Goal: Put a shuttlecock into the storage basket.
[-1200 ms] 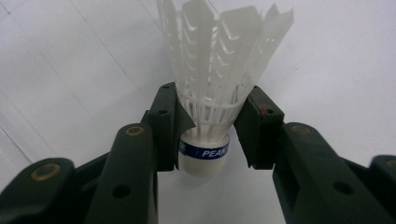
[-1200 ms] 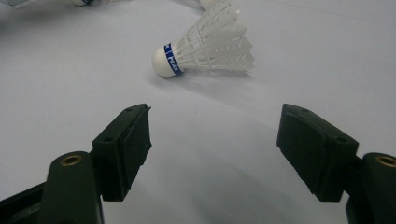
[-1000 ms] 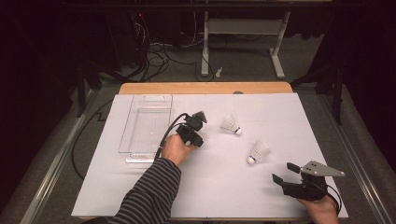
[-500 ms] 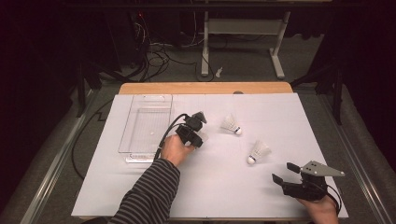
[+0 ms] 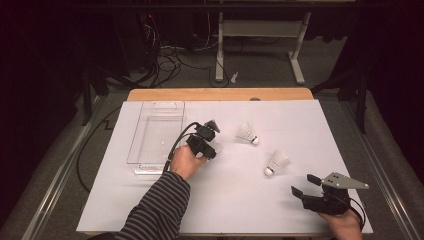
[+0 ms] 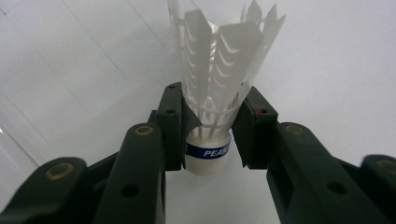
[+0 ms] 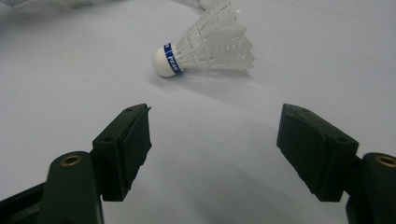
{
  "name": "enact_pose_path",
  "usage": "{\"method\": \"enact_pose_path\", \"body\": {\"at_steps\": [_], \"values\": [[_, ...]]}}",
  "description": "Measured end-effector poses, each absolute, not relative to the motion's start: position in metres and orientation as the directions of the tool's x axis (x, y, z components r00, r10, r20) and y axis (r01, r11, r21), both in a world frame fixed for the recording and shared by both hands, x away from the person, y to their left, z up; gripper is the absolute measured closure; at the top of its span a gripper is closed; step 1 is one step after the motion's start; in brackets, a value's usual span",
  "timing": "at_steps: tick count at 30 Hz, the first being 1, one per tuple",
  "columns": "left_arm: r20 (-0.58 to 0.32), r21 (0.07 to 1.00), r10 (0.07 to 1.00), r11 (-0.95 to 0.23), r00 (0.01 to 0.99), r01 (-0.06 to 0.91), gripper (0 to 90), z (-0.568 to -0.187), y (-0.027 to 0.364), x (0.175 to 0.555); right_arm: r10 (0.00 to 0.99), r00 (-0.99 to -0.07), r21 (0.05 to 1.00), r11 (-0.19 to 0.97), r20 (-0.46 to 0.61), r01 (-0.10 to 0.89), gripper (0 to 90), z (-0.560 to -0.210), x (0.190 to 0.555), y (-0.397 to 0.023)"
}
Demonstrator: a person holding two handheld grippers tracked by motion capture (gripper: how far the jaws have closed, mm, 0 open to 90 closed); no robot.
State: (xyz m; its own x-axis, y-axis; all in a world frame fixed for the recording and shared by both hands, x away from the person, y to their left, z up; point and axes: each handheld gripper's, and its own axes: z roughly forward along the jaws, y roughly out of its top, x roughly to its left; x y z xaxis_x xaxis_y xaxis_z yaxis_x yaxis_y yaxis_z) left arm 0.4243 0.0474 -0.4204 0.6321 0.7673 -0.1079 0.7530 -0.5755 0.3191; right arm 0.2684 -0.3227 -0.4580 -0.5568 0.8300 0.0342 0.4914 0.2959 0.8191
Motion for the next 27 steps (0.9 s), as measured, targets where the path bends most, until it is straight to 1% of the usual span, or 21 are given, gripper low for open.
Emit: {"method": "enact_pose_path", "body": {"at_steps": [27], "values": [[-0.135, 0.395, 0.745, -0.565, 0.654, 0.725, 67.0, -0.411, 0.053, 0.41, 0.83, -0.556, 0.819, 0.295, 0.035, 0.492, 26.4, -0.458, 0.268, -0.322]]}}
